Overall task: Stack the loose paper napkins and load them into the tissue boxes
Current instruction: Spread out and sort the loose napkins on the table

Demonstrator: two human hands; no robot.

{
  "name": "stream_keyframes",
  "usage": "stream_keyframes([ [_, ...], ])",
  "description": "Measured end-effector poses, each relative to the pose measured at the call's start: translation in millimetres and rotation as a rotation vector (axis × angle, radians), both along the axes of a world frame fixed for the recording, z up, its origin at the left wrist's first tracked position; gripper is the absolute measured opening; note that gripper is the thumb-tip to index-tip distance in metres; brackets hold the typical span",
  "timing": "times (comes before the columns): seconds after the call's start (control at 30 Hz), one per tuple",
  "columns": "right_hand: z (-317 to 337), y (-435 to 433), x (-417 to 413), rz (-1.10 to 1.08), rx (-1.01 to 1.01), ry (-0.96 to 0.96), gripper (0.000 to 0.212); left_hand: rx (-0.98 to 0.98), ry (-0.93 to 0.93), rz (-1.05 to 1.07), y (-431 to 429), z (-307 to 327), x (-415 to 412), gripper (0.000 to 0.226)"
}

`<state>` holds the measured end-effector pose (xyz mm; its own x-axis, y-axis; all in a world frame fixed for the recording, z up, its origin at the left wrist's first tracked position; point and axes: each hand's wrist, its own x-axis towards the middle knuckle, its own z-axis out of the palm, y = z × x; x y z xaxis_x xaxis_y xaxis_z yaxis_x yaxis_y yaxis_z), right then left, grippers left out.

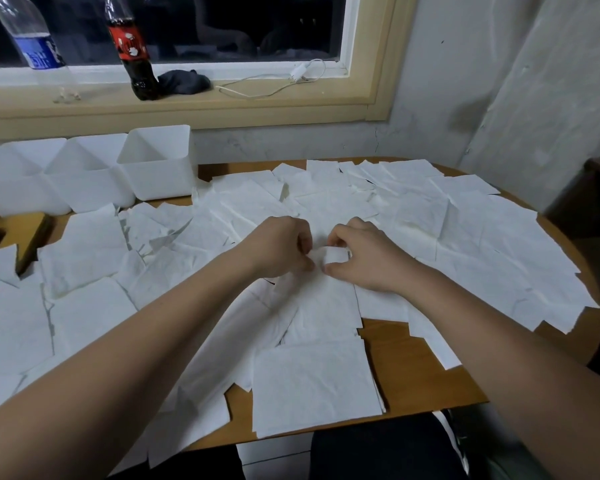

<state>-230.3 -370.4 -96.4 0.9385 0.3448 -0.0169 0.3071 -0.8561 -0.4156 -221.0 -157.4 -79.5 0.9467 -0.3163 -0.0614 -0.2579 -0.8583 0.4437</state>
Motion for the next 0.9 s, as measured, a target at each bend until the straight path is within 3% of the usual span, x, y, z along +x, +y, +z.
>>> stream_keyframes([
  [0.17,14.1,-1.7,-8.6,0.024,0.195,-0.052,0.014,-0.262,-0.026,0.015,2.3,7.2,-13.7,0.029],
  [0.3,37.0,-9.9,-16.7,-0.019,0.344,-0.130,0.010,-0.476,0.113,0.050,12.3,16.8,-27.6,0.040],
  [0.43,58.5,-18.5,-30.9,-0.053,0.530,-0.143,0.009,-0.552,0.181,0.058,26.2,25.2,-44.7,0.021],
  [0.6,64.8,-27.5,-60.8,-0.067,0.676,-0.002,0.011,-0.614,0.207,0.081,41.6,38.5,-77.5,0.012],
  [0.77,65.1,-34.9,-104.4,-0.060,0.635,0.188,0.012,-0.596,0.304,0.014,56.3,49.7,-114.5,0.015],
  [0.9,47.9,-39.0,-136.2,-0.051,0.551,0.347,0.013,-0.453,0.397,-0.040,59.7,43.0,-135.7,0.016],
])
